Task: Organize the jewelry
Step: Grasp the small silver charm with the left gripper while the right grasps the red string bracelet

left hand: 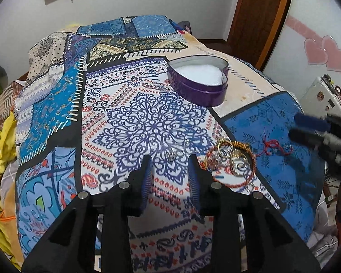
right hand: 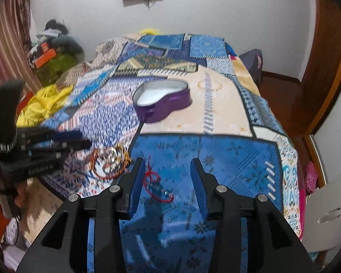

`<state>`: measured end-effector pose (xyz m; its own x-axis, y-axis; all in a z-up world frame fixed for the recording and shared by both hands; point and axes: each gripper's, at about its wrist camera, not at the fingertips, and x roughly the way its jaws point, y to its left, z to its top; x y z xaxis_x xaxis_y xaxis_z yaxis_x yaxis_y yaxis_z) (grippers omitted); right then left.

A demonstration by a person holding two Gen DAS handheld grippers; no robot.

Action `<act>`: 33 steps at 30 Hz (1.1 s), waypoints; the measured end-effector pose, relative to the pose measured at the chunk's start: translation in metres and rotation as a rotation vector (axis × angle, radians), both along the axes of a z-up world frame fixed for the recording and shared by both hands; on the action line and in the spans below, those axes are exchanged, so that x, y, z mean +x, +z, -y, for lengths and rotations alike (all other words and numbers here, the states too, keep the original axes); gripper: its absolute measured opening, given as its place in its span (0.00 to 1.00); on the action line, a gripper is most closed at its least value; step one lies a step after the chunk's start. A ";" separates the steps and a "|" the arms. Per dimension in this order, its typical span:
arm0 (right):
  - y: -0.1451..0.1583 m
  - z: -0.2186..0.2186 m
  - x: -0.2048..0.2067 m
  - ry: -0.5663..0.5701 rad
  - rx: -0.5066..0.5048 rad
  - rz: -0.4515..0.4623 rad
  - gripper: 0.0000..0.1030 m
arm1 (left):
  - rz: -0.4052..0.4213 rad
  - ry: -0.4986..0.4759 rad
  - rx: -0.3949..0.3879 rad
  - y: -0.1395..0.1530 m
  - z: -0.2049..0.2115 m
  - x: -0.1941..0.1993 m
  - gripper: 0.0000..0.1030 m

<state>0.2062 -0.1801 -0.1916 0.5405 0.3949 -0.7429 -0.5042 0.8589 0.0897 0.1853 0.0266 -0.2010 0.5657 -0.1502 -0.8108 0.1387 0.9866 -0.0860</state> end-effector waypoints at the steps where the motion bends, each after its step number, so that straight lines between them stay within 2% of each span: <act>1: -0.004 -0.002 0.000 0.014 -0.007 -0.009 0.37 | 0.001 -0.001 -0.002 -0.001 0.000 0.002 0.30; 10: -0.020 -0.016 -0.004 0.077 -0.064 -0.016 0.37 | -0.001 -0.041 0.029 -0.012 0.010 0.008 0.24; 15: -0.022 -0.020 -0.004 0.090 -0.084 -0.001 0.36 | -0.006 -0.031 0.016 -0.014 0.006 0.010 0.12; 17: -0.022 -0.023 -0.004 0.091 -0.099 0.013 0.32 | -0.008 -0.021 0.001 -0.015 0.003 0.011 0.08; 19: -0.023 -0.025 -0.003 0.098 -0.109 0.018 0.13 | -0.008 -0.020 -0.009 -0.015 0.001 0.011 0.08; 20: -0.023 -0.026 -0.002 0.100 -0.110 0.016 0.08 | -0.006 -0.019 -0.008 -0.014 0.002 0.011 0.08; 27: -0.015 -0.026 -0.002 0.090 -0.090 0.021 0.07 | 0.014 -0.003 -0.010 -0.005 0.000 0.004 0.08; 33: 0.002 -0.021 0.002 0.067 -0.045 0.054 0.06 | 0.059 0.012 -0.028 0.015 -0.004 -0.002 0.08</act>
<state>0.2080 -0.1591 -0.1896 0.5540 0.3987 -0.7309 -0.5637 0.8257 0.0231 0.1836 0.0308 -0.1856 0.6144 -0.1650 -0.7715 0.1325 0.9856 -0.1052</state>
